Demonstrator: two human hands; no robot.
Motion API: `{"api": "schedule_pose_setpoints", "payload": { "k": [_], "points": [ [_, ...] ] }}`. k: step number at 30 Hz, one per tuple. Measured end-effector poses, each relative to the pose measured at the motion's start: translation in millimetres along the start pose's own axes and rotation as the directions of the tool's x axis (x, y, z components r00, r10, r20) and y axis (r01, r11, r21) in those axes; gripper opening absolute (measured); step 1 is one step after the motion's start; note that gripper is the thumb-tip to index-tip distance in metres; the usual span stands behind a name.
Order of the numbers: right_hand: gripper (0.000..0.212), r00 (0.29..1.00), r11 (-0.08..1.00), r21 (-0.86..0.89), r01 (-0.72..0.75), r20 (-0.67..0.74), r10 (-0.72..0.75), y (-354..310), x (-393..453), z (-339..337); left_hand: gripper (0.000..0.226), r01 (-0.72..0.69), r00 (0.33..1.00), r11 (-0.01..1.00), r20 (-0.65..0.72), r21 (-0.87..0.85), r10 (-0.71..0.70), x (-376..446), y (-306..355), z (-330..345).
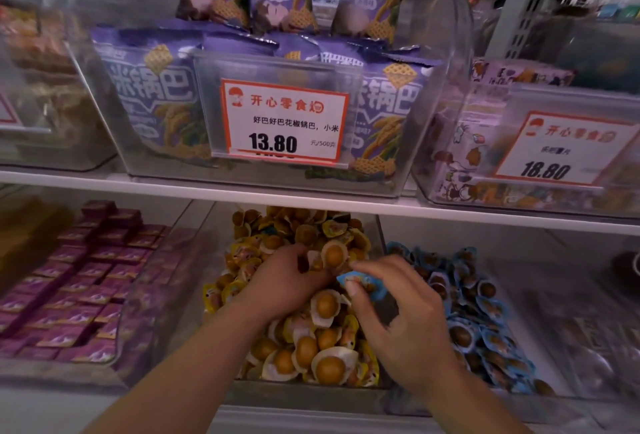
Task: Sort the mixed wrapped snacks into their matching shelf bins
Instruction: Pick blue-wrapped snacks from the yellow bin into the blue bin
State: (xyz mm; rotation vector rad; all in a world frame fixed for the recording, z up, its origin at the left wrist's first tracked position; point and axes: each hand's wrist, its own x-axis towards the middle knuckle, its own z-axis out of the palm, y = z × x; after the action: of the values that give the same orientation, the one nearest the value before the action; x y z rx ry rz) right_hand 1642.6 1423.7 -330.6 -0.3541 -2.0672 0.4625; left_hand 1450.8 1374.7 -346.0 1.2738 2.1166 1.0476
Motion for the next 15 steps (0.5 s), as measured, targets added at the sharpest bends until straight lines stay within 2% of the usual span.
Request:
{"api": "schedule_pose_setpoints", "payload": {
  "k": [2,5,9,13,15],
  "points": [
    [0.021,1.0,1.0,0.006,-0.003,-0.002,0.003,0,0,-1,0.035,-0.031,1.0,0.998,0.008,0.061,0.031,-2,5,4],
    [0.02,1.0,1.0,0.018,-0.012,0.006,0.012,-1,0,-2,0.041,-0.101,0.988,0.991,0.127,0.085,0.09,-5,9,5],
    [0.019,1.0,0.999,0.02,-0.027,0.014,0.027,-2,0,-2,0.023,-0.119,0.98,0.99,0.149,-0.076,0.129,-6,11,2],
    [0.019,0.999,0.999,0.031,-0.034,0.003,0.034,-4,2,-2,0.021,-0.11,0.983,0.959,0.115,-0.261,0.144,-6,15,1],
    [0.019,0.999,0.999,0.029,-0.037,-0.009,0.037,-5,2,-3,0.021,-0.057,0.991,0.943,0.097,-0.329,0.093,-7,16,-5]
  ]
}}
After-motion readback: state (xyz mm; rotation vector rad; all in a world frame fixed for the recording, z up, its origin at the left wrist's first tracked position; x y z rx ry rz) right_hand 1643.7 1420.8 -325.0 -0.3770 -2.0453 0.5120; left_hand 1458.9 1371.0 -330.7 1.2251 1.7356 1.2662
